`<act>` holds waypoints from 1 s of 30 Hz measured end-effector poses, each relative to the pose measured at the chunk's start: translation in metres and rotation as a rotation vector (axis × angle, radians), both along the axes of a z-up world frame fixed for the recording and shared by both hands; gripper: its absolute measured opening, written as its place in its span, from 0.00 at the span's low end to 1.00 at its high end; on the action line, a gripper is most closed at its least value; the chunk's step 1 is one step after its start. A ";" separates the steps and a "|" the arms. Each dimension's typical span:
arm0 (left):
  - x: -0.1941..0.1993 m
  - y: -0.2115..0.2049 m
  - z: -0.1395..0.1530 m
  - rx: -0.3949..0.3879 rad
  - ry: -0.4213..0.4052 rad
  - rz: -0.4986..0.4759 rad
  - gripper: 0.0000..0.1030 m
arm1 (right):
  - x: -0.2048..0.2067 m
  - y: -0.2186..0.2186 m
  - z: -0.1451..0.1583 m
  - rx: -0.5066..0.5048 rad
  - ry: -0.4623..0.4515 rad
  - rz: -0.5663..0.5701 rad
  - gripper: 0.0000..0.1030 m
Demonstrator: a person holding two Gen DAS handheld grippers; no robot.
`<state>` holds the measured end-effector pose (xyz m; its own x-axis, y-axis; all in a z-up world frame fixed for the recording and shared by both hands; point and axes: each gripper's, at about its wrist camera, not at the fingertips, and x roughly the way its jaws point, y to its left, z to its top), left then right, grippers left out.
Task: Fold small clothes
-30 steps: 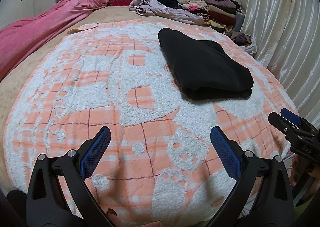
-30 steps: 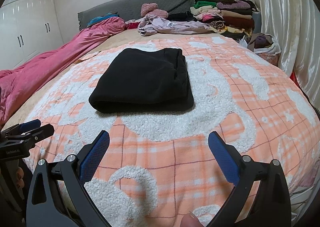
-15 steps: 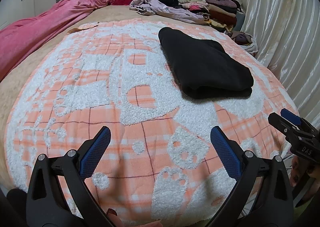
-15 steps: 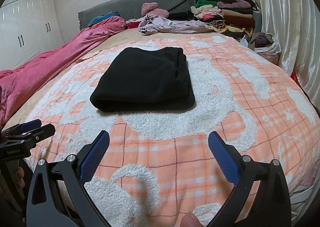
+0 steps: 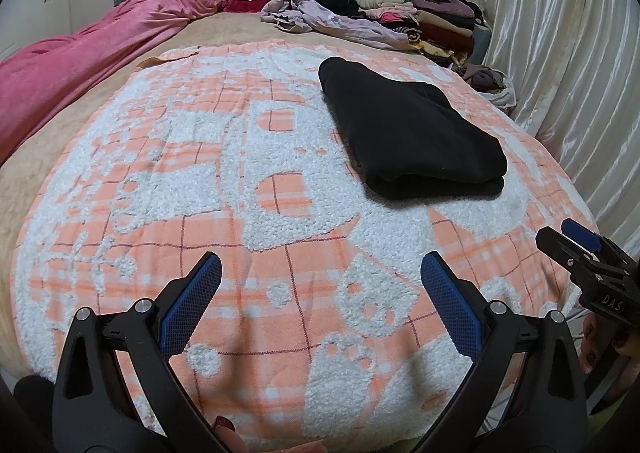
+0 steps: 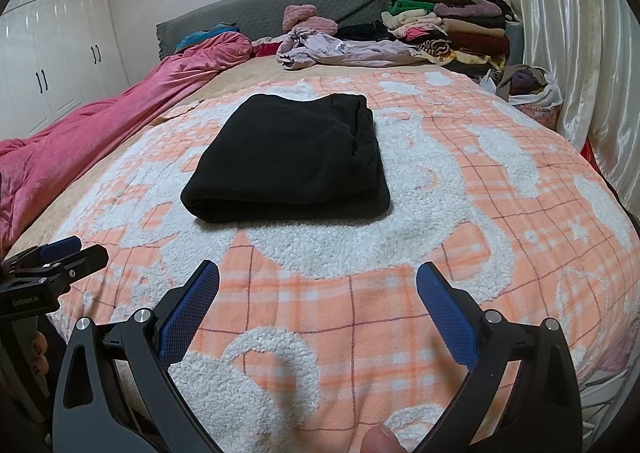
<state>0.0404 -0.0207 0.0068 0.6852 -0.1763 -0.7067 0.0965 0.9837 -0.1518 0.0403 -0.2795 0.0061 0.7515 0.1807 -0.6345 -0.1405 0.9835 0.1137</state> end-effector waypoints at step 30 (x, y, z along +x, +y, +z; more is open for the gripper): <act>-0.001 0.002 0.000 0.009 0.012 0.014 0.91 | 0.001 0.002 0.004 -0.004 0.003 0.006 0.96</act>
<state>0.0399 -0.0183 0.0069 0.6789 -0.1605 -0.7164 0.0813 0.9862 -0.1440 0.0409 -0.2775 0.0102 0.7486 0.1824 -0.6374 -0.1461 0.9832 0.1098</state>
